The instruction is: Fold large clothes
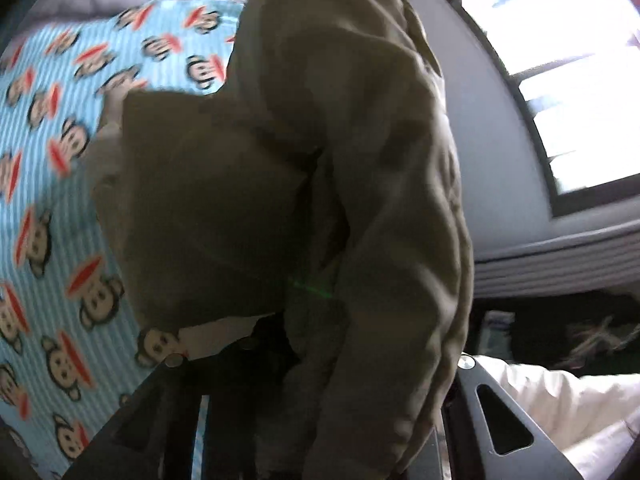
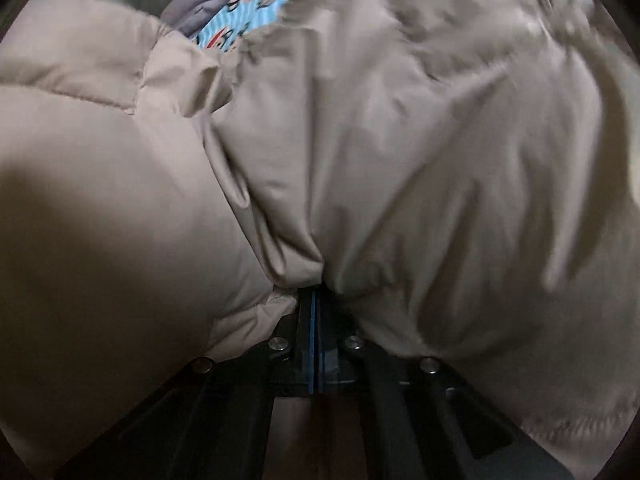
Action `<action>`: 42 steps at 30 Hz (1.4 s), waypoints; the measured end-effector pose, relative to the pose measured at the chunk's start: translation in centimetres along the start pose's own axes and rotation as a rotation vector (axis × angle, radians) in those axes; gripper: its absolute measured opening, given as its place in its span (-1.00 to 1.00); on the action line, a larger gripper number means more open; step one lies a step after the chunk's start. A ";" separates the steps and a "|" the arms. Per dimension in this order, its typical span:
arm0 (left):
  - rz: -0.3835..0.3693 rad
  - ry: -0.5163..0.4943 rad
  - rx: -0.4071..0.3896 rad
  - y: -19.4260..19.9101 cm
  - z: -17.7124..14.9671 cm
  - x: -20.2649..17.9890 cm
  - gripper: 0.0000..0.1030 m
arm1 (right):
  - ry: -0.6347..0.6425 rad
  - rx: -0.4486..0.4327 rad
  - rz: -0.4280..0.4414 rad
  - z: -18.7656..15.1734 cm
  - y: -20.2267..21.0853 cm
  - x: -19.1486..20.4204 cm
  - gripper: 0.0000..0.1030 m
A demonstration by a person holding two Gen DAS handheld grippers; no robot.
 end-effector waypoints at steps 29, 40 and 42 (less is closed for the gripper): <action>0.047 -0.023 0.242 -18.9 3.8 1.9 0.83 | -0.330 -0.251 0.090 -8.4 20.2 -18.1 0.52; 0.437 -0.304 -0.128 -5.3 9.7 5.1 0.83 | -0.359 -0.295 -0.122 -4.7 17.2 -18.3 -0.68; 0.558 -0.290 -0.165 -2.9 10.1 8.8 0.83 | -0.385 -0.280 -0.133 -5.4 16.7 -19.4 -0.68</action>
Point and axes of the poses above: each gripper's, at about its wrist camera, not at the fingertips, and y roughly against the way its jaws point, x to its left, z to its top, the point moved 10 cm from there along -y, roughly the way its jaws point, and after that the axes turned 14 degrees about -z, right-handed, at the moved point
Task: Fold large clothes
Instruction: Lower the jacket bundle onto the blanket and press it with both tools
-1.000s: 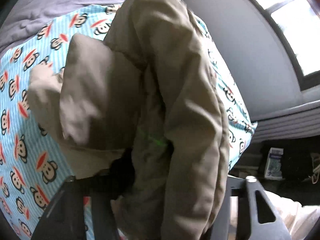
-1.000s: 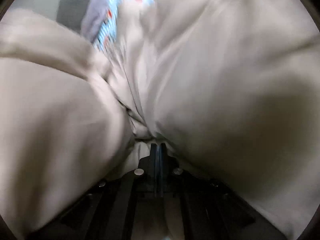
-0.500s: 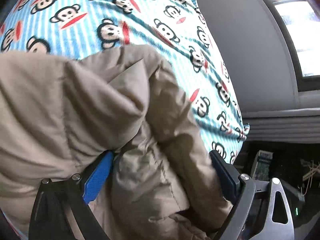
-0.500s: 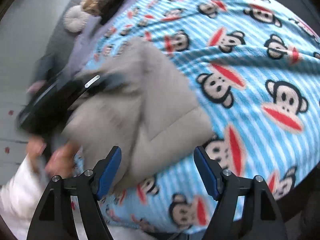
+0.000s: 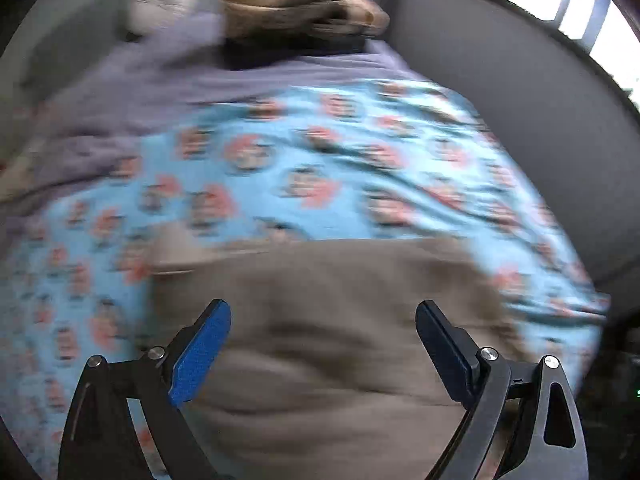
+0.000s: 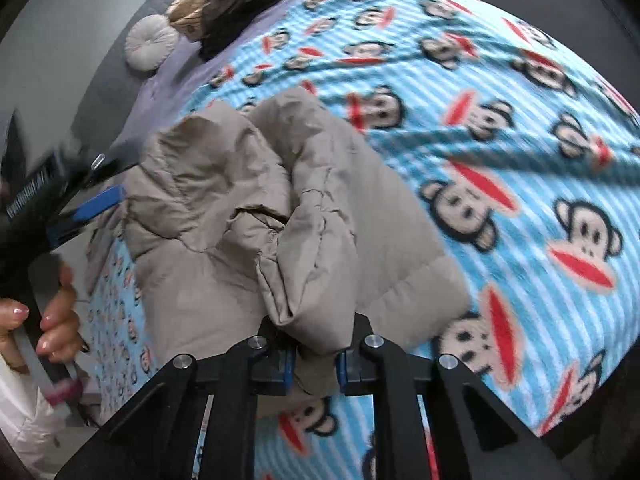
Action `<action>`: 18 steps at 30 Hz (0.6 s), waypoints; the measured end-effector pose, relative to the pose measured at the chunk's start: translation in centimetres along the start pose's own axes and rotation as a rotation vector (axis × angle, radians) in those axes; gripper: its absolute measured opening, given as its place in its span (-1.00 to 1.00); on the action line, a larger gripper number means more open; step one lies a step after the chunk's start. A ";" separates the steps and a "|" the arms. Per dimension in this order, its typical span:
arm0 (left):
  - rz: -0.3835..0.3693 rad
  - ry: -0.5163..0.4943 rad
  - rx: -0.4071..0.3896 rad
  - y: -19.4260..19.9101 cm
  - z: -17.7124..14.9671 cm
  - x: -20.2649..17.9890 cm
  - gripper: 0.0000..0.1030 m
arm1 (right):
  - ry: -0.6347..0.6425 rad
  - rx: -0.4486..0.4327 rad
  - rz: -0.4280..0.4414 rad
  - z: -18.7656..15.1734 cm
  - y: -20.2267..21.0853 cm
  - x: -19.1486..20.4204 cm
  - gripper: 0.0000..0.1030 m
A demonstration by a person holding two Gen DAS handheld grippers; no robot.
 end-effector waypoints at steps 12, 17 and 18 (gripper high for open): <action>0.024 -0.066 0.037 -11.8 0.9 -2.6 0.83 | -0.115 0.075 -0.072 -1.6 -3.4 -6.0 -0.68; 0.045 -0.075 0.054 -12.3 0.8 -3.0 0.83 | -0.247 0.105 -0.040 -0.4 -1.4 -10.0 -0.64; 0.042 -0.073 0.056 -12.3 0.8 -2.8 0.83 | -0.245 0.067 -0.068 0.2 -0.1 -10.8 -0.64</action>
Point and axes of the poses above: each gripper's, at about its wrist camera, not at the fingertips, and y roughly against the way its jaws point, x to its left, z to its top, the point moved 10 cm from there along -y, roughly the way its jaws point, and after that the axes turned 14 degrees about -z, right-handed, at the moved point
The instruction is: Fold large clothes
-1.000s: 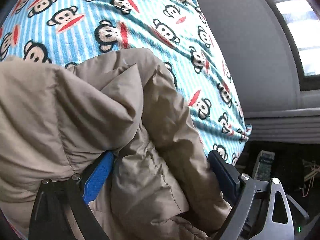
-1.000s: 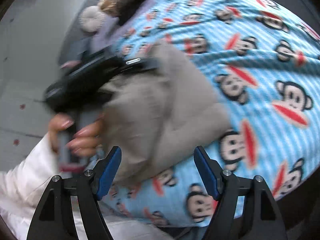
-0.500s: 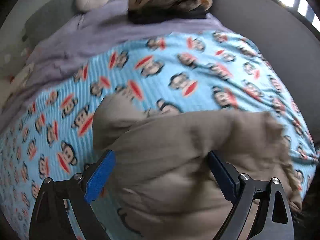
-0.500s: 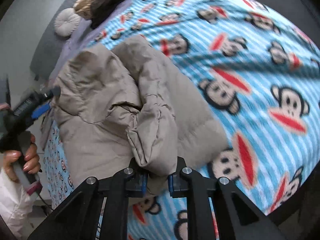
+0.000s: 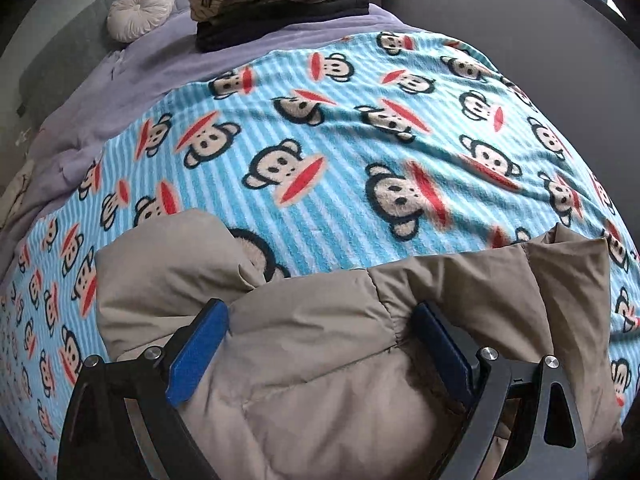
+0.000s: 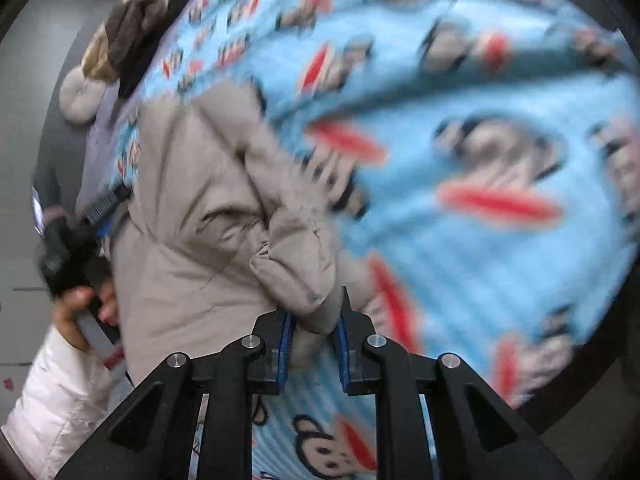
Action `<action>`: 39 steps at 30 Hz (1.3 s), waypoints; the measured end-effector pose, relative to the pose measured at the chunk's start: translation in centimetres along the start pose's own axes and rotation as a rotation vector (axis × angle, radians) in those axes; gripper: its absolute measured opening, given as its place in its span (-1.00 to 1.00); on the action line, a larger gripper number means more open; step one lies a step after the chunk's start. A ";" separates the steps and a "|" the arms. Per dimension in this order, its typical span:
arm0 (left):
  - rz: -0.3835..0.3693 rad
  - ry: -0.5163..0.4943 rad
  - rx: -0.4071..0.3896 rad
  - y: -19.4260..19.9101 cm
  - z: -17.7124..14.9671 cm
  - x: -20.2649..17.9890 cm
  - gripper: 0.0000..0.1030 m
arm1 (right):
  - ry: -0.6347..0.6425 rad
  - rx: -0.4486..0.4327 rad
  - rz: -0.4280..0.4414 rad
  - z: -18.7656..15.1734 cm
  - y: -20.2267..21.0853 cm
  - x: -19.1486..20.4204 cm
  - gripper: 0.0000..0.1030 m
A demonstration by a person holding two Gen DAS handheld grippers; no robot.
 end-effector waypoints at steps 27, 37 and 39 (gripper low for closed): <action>-0.005 0.239 0.114 9.8 -10.1 0.8 0.86 | 0.541 0.010 -0.039 3.8 -6.2 8.7 -0.58; 0.000 0.408 0.132 9.8 -17.5 1.3 0.92 | 0.544 0.083 0.041 5.6 -4.0 10.0 0.27; 0.002 0.400 0.137 9.7 -17.6 1.2 0.92 | 0.524 0.029 0.100 6.9 -2.0 10.9 0.53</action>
Point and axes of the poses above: each gripper's, at about its wrist camera, not at the fingertips, and y roughly against the way its jaws point, x to its left, z to its top, the point moved 10 cm from there along -y, roughly the way its jaws point, and after that the axes turned 14 degrees about -z, right-handed, at the moved point
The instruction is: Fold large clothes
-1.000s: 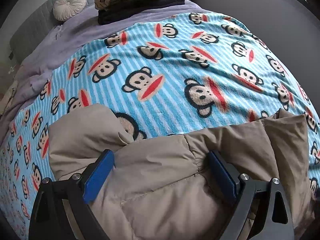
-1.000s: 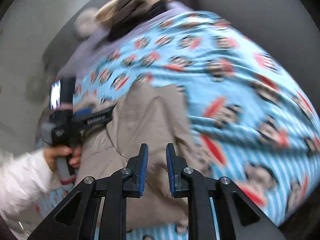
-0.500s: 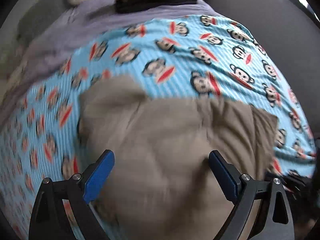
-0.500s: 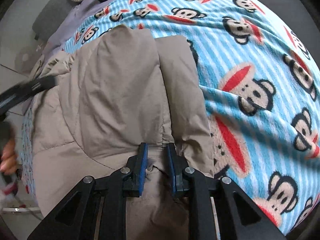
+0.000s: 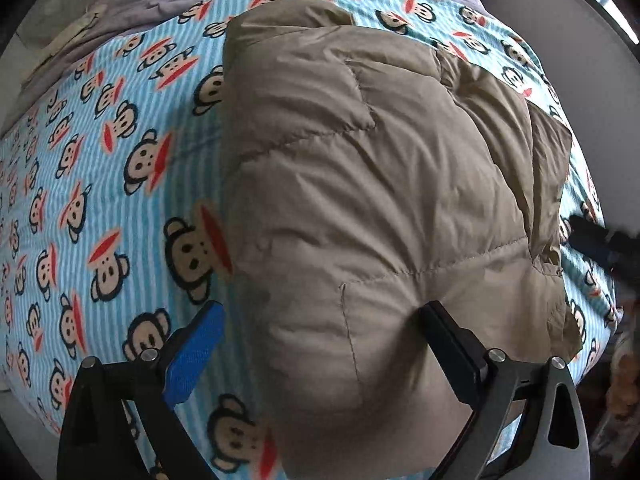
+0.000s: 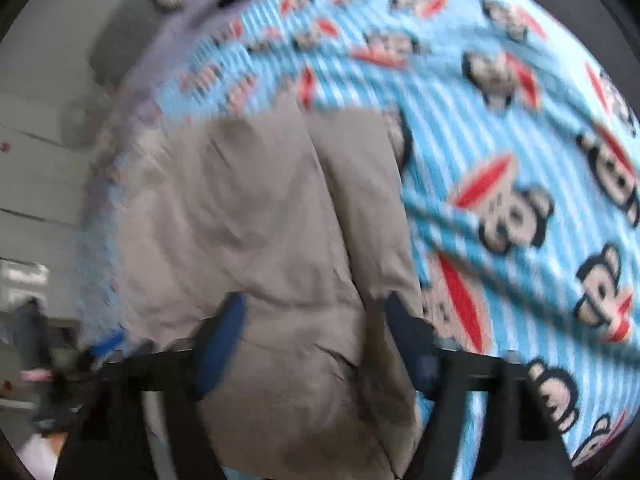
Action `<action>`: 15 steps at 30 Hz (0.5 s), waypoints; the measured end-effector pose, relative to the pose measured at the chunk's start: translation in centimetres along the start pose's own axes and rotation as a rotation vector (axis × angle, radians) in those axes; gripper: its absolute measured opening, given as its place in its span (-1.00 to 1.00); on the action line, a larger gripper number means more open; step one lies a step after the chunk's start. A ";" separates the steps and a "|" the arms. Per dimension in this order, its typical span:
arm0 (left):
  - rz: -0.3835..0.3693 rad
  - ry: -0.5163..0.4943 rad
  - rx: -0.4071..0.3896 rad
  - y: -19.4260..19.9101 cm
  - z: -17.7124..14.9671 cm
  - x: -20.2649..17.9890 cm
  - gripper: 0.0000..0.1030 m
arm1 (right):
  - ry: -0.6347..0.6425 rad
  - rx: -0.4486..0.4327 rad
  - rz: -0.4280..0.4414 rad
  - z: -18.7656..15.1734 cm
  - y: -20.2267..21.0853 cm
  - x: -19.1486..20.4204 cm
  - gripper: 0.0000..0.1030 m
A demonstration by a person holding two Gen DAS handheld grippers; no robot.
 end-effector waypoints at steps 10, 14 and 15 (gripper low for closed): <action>0.002 -0.002 0.022 0.2 0.3 -0.4 0.92 | 0.079 0.118 -0.095 1.7 -5.7 1.1 -0.44; 0.022 -0.014 0.027 0.3 0.3 -0.5 0.92 | 0.054 0.132 -0.092 1.4 -5.7 0.6 -0.45; 0.021 -0.008 0.027 0.3 0.3 -0.5 0.92 | 0.045 0.137 -0.086 1.3 -5.5 0.6 -0.40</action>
Point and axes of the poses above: each gripper's, at about its wrist camera, not at the fingertips, and y roughly against the way its jaws point, x to its left, z to its top, the point moved 10 cm from there along -y, roughly the way its jaws point, and after that the axes turned 14 degrees about -z, right-handed, at the moved point
